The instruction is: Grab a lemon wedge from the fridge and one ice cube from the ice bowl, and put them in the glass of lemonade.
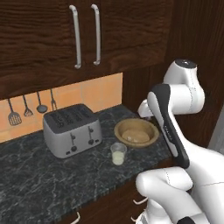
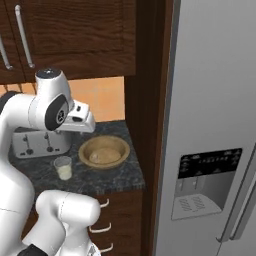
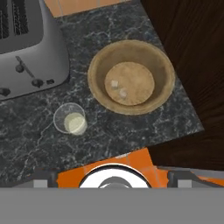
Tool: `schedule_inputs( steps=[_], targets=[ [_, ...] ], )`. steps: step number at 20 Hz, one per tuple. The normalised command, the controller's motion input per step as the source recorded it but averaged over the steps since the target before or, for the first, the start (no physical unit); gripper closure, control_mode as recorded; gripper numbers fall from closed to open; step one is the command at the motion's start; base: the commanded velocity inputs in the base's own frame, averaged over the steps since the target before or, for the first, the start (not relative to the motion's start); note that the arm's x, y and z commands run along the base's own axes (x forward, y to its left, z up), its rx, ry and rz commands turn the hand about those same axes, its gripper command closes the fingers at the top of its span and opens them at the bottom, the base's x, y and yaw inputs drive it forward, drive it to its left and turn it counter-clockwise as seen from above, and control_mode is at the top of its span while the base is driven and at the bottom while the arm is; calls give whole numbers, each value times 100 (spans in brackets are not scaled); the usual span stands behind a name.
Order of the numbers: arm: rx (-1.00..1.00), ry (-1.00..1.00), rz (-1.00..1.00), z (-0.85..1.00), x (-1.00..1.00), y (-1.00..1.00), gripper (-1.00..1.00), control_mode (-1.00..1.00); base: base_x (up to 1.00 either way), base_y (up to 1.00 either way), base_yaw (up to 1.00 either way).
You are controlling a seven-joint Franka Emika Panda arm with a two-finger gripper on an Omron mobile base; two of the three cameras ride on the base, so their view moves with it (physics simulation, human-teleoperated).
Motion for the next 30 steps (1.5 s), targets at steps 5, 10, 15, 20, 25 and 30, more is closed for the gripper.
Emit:
schedule_inputs(
  steps=[5,10,15,20,25,30],
  targets=[
    [0,-1,-8,-12,14,9,-100,-100,39,20,-17],
    [0,0,-11,-44,33,7,-100,-100,0,0,0],
    [0,11,-7,-61,28,0,-100,-100,0,0,0],
    [1,12,-3,-61,27,0,-100,-100,0,0,0],
    [5,3,0,-46,28,0,-100,-100,0,0,0],
    [8,0,0,-35,28,0,-100,-100,0,0,0]
  ],
)
